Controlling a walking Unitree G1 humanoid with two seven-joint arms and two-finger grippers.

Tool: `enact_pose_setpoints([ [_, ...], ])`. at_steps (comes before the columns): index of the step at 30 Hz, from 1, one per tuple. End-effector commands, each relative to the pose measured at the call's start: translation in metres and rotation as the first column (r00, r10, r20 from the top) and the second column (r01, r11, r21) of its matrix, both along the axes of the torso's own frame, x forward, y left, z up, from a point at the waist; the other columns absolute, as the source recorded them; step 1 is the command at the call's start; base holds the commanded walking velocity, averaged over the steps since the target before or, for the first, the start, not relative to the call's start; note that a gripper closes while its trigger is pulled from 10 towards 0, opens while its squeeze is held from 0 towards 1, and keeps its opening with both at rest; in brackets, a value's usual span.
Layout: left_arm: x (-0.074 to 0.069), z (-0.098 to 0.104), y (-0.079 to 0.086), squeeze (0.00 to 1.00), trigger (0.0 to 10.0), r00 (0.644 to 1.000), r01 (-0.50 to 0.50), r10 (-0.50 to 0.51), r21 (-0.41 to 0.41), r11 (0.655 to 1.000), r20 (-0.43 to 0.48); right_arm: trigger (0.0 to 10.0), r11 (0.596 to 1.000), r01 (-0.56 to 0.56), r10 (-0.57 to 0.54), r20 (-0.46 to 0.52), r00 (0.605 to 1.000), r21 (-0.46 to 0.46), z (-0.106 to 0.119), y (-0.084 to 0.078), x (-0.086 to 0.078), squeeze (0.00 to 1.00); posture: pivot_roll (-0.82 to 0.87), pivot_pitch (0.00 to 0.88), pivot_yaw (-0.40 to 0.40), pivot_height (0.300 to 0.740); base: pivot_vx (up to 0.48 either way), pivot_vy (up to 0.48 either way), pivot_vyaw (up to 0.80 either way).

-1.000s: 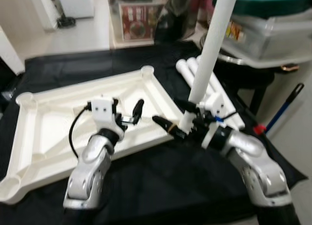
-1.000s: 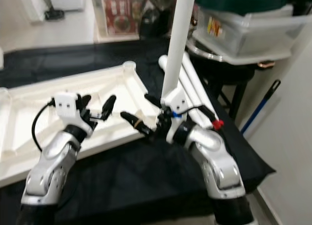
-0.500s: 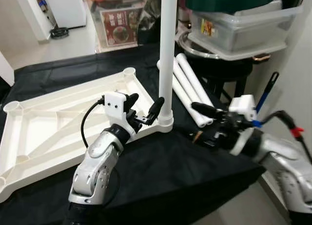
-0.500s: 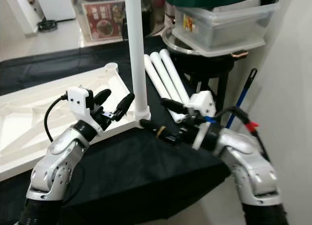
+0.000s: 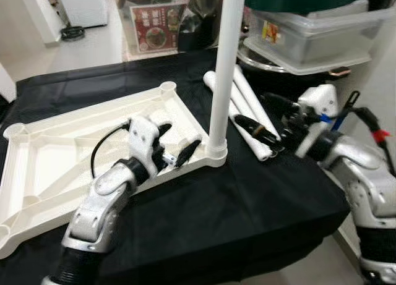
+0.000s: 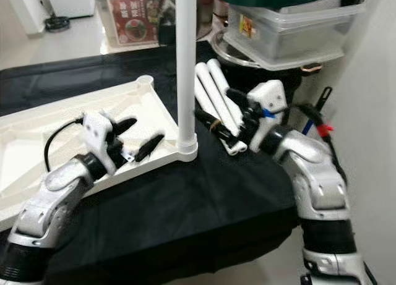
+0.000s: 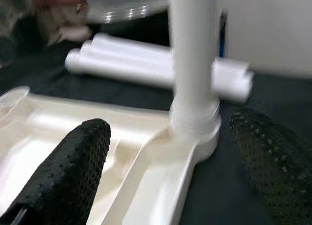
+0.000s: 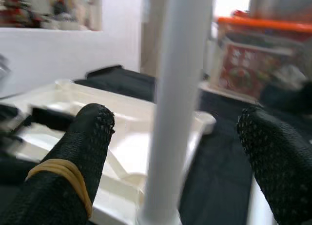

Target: Building children table

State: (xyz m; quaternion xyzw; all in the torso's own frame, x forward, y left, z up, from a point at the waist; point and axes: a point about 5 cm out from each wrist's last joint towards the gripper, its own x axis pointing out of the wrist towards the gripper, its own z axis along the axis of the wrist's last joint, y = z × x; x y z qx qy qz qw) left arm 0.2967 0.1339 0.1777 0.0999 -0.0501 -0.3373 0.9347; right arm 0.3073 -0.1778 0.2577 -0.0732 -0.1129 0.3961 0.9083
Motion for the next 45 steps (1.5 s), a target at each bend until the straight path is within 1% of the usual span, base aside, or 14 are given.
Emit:
enact_pose_setpoints([
  [1, -0.001, -0.018, 0.002, 0.0, 10.0, 0.999, 0.03, -0.026, 0.151, 0.988, -0.024, 10.0, 0.998, -0.061, 0.061, 0.017, 0.998, 0.013, 0.005, 0.008, 0.003, 0.0, -0.08, 0.089, 0.009, 0.74, 0.0, 0.0, 0.0],
  [2, -0.001, -0.018, 0.002, 0.0, 10.0, 0.999, 0.03, -0.026, 0.151, 0.988, -0.024, 10.0, 0.998, -0.061, 0.061, 0.017, 0.998, 0.013, 0.005, 0.008, 0.003, 0.0, -0.08, 0.089, 0.009, 0.74, 0.0, 0.0, 0.0],
  [4, 0.001, -0.027, 0.004, 0.0, 10.0, 0.998, 0.052, -0.044, 0.243, 0.969, -0.035, 10.0, 0.996, -0.091, 0.091, 0.04, 0.995, 0.009, 0.013, 0.013, 0.007, 0.0, -0.08, 0.093, 0.01, 0.74, 0.0, 0.0, 0.0],
  [6, 0.004, -0.025, 0.003, 0.0, 10.0, 0.998, 0.054, -0.049, 0.248, 0.967, -0.028, 10.0, 0.995, -0.103, 0.102, 0.049, 0.994, 0.01, 0.016, 0.016, 0.009, 0.0, -0.08, 0.091, 0.012, 0.74, 0.0, 0.0, 0.0],
  [10, 0.012, -0.014, 0.0, 0.0, 10.0, 0.999, 0.051, -0.051, 0.177, 0.983, -0.005, 10.0, 0.995, -0.104, 0.104, 0.058, 0.993, 0.002, 0.017, 0.02, 0.014, 0.0, -0.08, 0.093, 0.013, 0.74, 0.0, 0.0, 0.0],
  [13, 0.018, 0.005, -0.002, 0.0, 10.0, 0.994, 0.093, -0.095, 0.04, 0.995, 0.046, 10.0, 0.997, -0.071, 0.072, 0.06, 0.996, -0.01, 0.015, 0.023, 0.019, 0.0, -0.08, 0.094, 0.019, 0.74, 0.0, 0.0, 0.0],
  [16, 0.016, 0.014, -0.004, 0.0, 10.0, 0.988, 0.137, -0.135, -0.025, 0.99, 0.074, 10.0, 0.999, -0.048, 0.049, 0.052, 0.997, -0.023, 0.013, 0.022, 0.023, 0.0, -0.09, 0.096, 0.018, 0.74, 0.0, 0.0, 0.0],
  [19, 0.004, 0.038, -0.005, 0.0, 10.0, 0.956, 0.278, -0.265, -0.098, 0.956, 0.127, 10.0, 0.995, 0.078, -0.077, 0.017, 0.997, -0.054, 0.004, 0.022, 0.038, 0.0, -0.09, 0.096, 0.014, 0.74, 0.0, 0.0, 0.0],
  [28, -0.012, 0.05, 0.005, 0.0, 10.0, 0.914, 0.394, -0.389, -0.023, 0.919, 0.113, 10.0, 0.994, 0.101, -0.101, 0.007, 0.995, -0.046, 0.003, 0.035, 0.049, 0.0, -0.08, 0.096, 0.001, 0.74, 0.0, 0.0, 0.0],
  [29, -0.014, 0.049, 0.004, 0.0, 10.0, 0.912, 0.4, -0.396, -0.021, 0.916, 0.111, 2.2, 0.993, 0.108, -0.108, 0.009, 0.994, -0.049, 0.004, 0.036, 0.051, 0.0, -0.08, 0.096, 0.0, 0.74, 0.0, 0.0, 0.0],
  [30, -0.014, 0.049, 0.004, 0.0, 10.0, 0.912, 0.4, -0.396, -0.021, 0.916, 0.111, 2.2, 0.993, 0.108, -0.108, 0.009, 0.994, -0.049, 0.004, 0.036, 0.051, 0.0, -0.08, 0.096, 0.0, 0.74, 0.0, 0.0, 0.0],
  [31, -0.015, 0.048, 0.003, 0.0, 10.0, 0.91, 0.404, -0.4, -0.012, 0.915, 0.107, 0.0, 0.991, 0.118, -0.118, 0.009, 0.993, -0.058, 0.005, 0.035, 0.053, 0.0, -0.08, 0.096, -0.004, 0.74, 0.0, 0.0, 0.0],
  [40, -0.017, 0.046, -0.005, 0.0, 10.0, 0.914, 0.397, -0.39, -0.047, 0.917, 0.107, 0.0, 0.948, 0.272, -0.275, 0.004, 0.961, -0.165, 0.0, 0.033, 0.059, 0.0, -0.08, 0.098, -0.008, 0.74, 0.0, 0.0, 0.0],
  [45, -0.019, 0.045, -0.012, 0.0, 10.0, 0.912, 0.406, -0.399, -0.064, 0.912, 0.098, 0.0, 0.916, 0.364, -0.375, -0.036, 0.926, -0.17, -0.011, 0.047, 0.058, 0.0, -0.08, 0.098, -0.007, 0.74, 0.0, 0.0, 0.0],
])
